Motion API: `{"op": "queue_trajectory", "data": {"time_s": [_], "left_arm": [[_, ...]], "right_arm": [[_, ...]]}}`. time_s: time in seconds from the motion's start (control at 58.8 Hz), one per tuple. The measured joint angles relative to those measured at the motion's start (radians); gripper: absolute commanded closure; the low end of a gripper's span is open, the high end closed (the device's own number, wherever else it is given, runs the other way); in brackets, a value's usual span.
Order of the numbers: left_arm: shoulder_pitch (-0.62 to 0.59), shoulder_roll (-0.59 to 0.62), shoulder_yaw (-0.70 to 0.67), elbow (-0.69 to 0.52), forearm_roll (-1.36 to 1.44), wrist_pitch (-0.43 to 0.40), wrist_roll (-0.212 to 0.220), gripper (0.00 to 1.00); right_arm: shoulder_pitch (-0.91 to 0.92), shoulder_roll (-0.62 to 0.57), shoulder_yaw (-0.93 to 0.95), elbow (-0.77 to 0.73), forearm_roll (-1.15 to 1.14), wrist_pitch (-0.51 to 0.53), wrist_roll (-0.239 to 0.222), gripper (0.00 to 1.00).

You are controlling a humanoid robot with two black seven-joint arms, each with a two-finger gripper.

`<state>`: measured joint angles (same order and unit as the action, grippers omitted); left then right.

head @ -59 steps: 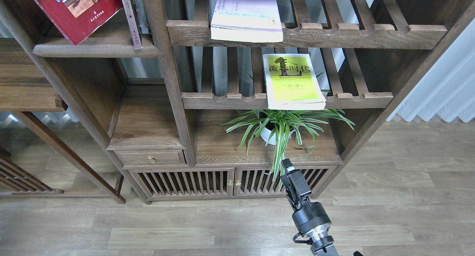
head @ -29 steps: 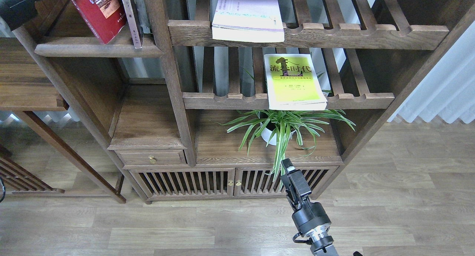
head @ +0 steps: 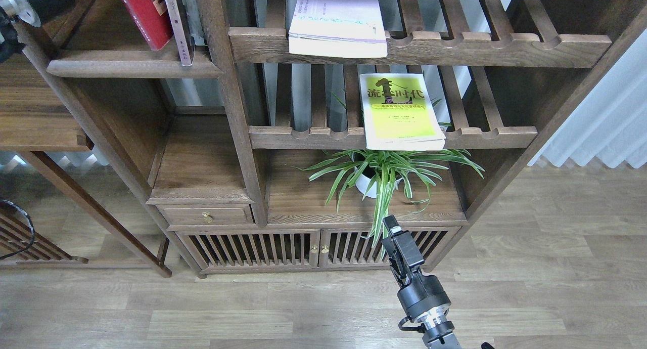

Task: Organize books on shelf
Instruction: 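Insert the red book upright into the top compartment beside the shelf post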

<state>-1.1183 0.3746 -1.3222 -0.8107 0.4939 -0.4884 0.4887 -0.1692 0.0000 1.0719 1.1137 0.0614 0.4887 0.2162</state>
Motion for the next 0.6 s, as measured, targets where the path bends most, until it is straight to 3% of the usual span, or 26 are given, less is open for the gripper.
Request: {"op": "queue_trajectory", "data": {"time_s": [0.596], "left_arm": [[-0.035, -0.047, 0.003, 0.074, 0.081, 0.0, -0.003, 0.97]], "right_arm": [[-0.004, 0.0, 0.0, 0.002, 0.005, 0.0, 0.0, 0.01]]}}
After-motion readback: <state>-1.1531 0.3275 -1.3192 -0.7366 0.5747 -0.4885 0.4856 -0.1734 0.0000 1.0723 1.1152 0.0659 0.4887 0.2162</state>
